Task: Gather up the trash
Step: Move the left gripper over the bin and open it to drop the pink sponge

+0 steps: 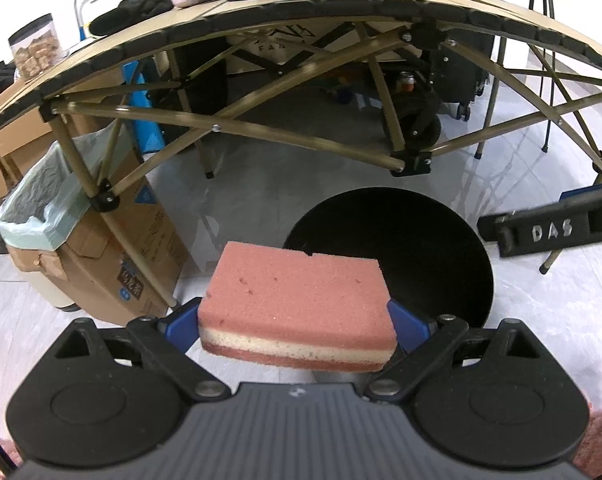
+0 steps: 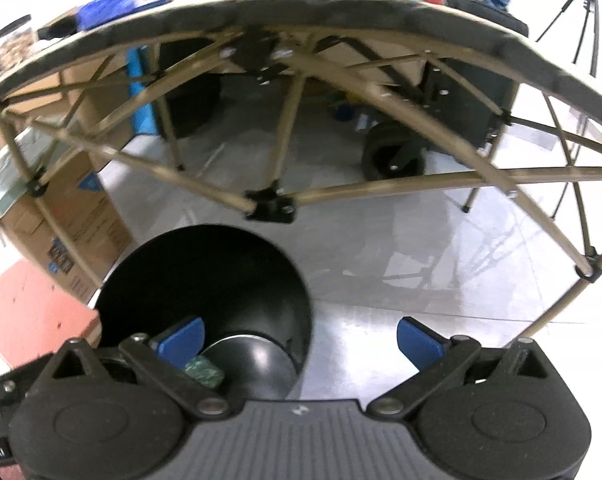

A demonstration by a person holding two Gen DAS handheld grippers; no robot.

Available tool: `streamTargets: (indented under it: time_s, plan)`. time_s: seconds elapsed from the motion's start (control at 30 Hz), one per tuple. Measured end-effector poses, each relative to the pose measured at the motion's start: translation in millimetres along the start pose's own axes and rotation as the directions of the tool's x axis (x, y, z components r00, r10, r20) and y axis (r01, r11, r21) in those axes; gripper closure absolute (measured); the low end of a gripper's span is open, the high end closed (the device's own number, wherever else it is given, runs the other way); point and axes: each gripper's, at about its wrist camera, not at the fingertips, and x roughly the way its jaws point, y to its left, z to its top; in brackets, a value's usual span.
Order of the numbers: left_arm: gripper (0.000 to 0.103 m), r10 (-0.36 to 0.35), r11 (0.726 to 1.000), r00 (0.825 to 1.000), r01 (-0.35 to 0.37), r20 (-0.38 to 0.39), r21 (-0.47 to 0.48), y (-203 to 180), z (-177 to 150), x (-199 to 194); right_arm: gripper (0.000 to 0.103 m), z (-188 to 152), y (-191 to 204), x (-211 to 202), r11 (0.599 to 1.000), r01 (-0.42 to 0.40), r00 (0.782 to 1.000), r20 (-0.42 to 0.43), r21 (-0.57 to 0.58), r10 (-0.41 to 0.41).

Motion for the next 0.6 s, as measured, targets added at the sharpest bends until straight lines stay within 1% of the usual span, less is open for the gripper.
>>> streamTargets:
  time_s: [0.23, 0.6]
  plan:
    - [0.006, -0.035, 0.999, 0.999, 0.036, -0.011, 0.013, -14, 9, 8, 0.0, 2, -24, -3, 0.996, 0.055, 0.998, -0.005, 0.07, -0.055]
    - [0.006, -0.076, 0.995, 0.997, 0.076, -0.004, 0.067, -47, 34, 31, 0.0, 7, -44, -3, 0.989, 0.095, 0.995, -0.016, 0.116, -0.094]
